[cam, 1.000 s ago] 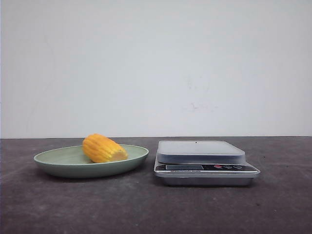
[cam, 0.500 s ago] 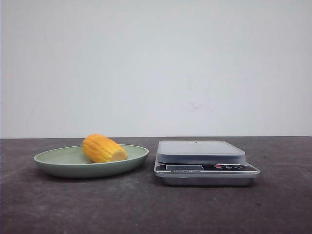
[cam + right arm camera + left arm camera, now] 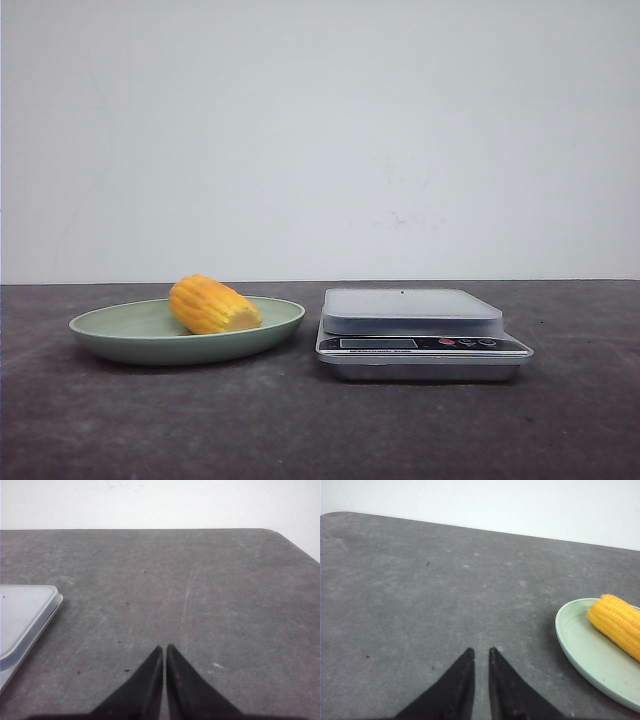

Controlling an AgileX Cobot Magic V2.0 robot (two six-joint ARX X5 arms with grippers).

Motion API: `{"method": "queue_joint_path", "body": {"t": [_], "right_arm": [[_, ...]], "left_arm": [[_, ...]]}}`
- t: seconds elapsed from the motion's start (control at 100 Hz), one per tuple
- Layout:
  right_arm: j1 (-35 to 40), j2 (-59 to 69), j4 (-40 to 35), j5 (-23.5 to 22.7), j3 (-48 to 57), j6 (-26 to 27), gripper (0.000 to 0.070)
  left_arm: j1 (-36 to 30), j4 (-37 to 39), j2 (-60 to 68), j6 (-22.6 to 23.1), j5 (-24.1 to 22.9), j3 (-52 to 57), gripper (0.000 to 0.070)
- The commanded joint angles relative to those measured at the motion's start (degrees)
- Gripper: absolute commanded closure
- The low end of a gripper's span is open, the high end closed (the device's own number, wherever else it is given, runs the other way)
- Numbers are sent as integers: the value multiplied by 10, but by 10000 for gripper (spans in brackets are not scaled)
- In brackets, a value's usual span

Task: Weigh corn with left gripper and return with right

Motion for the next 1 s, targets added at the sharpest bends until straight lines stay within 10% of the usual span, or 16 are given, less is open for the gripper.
{"method": "queue_joint_path", "body": {"t": [0.0,0.99], "right_arm": [[0,0,8,0,-3,6,696],[0,0,8,0,-3,7,696]], "left_arm": [[1,-3,-1,9,1,-9,700],[-14,-2,-1,9,1,-9,700]]}}
